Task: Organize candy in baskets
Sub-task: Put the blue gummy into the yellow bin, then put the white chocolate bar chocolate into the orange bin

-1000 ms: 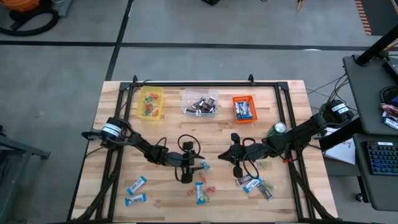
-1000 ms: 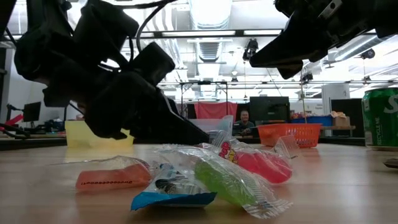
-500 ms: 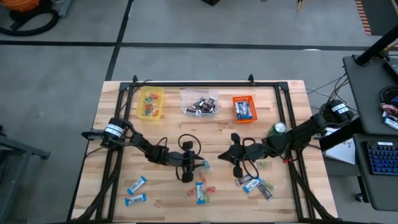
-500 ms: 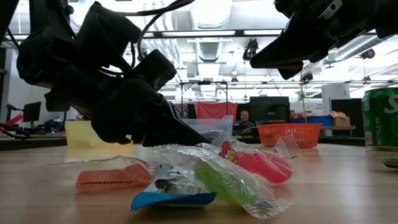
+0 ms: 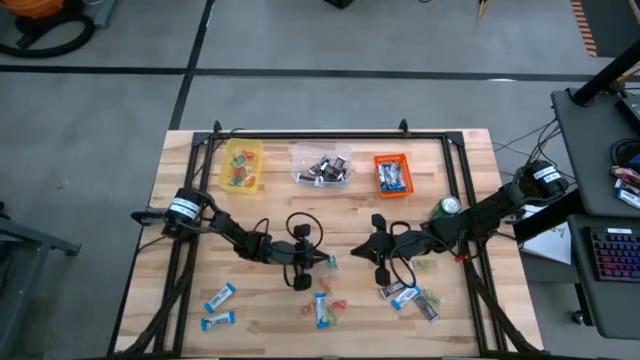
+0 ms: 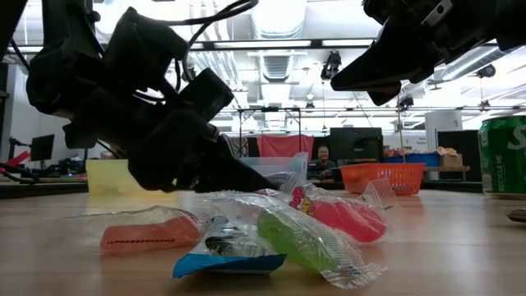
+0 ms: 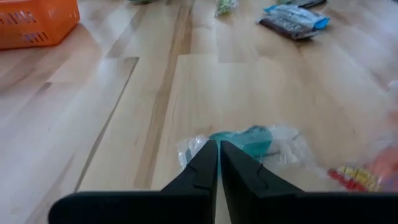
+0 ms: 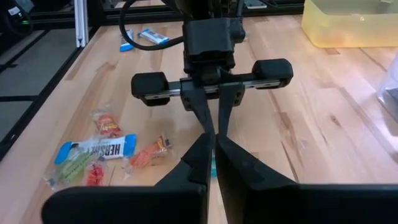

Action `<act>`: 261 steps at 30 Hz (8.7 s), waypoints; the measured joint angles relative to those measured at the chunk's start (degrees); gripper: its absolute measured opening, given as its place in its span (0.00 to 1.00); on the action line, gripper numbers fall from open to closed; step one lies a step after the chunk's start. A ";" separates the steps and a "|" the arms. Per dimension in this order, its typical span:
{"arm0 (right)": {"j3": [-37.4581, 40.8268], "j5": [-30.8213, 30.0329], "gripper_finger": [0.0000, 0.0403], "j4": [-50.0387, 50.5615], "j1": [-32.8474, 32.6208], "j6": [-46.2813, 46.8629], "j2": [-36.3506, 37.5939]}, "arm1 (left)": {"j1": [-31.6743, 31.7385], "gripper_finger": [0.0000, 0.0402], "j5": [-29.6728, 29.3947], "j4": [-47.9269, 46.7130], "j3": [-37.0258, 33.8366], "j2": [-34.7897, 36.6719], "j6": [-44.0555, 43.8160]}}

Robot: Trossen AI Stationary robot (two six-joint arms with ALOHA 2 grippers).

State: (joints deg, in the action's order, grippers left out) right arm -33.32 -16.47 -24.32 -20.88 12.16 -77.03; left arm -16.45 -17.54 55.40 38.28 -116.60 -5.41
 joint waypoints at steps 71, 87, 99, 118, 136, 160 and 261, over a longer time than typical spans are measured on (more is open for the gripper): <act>-11.39 8.25 0.03 3.93 0.13 6.50 -17.82 | 0.59 0.00 -1.38 -11.54 2.06 6.36 6.21; -11.37 8.96 0.03 -3.04 0.48 7.80 -26.57 | 0.89 0.00 -1.35 -10.55 2.34 2.58 6.57; -11.30 5.29 0.03 10.27 3.71 4.75 -22.65 | -0.38 0.00 -1.36 -18.37 2.14 4.84 2.36; -11.32 6.43 0.03 13.40 2.86 4.71 -17.14 | -0.28 0.02 -0.66 -20.35 2.06 10.98 4.69; -11.34 14.53 0.03 11.31 2.38 4.26 -16.36 | 0.70 0.52 2.54 -15.79 2.32 4.38 1.90; -11.19 12.30 0.03 15.63 1.31 -7.55 3.32 | 0.63 0.01 1.20 -18.60 1.87 12.94 3.81; -11.13 -9.83 0.03 34.26 1.01 7.40 7.50 | -29.83 0.42 25.17 -117.96 22.89 17.67 -79.14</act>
State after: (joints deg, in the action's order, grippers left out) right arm -44.45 -26.30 9.95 -19.88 19.55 -69.54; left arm -46.28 7.63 -62.57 61.17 -98.93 -84.55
